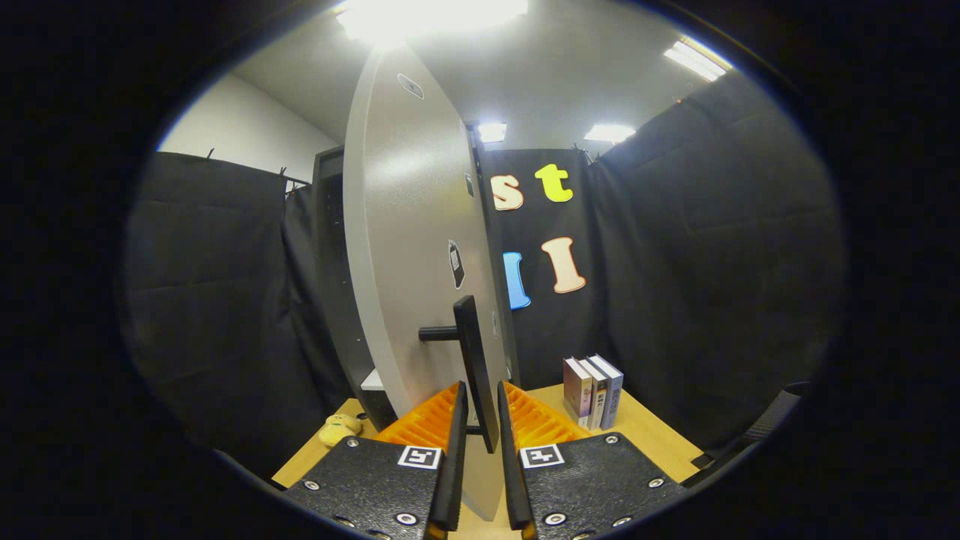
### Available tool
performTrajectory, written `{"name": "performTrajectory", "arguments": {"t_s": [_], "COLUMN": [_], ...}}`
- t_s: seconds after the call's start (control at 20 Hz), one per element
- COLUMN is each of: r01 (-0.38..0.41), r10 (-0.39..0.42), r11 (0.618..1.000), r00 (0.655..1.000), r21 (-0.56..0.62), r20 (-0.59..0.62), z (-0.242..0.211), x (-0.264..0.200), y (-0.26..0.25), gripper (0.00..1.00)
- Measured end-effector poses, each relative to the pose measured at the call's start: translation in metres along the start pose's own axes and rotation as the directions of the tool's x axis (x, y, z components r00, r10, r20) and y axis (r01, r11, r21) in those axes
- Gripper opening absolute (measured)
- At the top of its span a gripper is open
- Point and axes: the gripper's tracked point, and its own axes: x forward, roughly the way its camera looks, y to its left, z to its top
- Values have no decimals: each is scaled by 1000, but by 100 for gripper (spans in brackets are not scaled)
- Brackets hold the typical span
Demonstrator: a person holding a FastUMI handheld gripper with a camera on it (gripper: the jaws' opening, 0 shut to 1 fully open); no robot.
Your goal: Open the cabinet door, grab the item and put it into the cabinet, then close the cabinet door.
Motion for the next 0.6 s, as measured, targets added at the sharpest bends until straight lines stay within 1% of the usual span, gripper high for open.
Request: {"name": "performTrajectory", "arguments": {"t_s": [0.2,0.4,0.5,0.6], "r01": [126,244,237,251], "r10": [-125,-237,-230,-242], "r11": [991,967,970,967], "r00": [992,967,967,959], "r21": [-37,-72,-48,-50], "r20": [30,90,113,150], "z": [3,8,7,6], "x": [-11,-23,-30,-40], "y": [-36,-65,-58,-60], "gripper": [19,19,19,19]}}
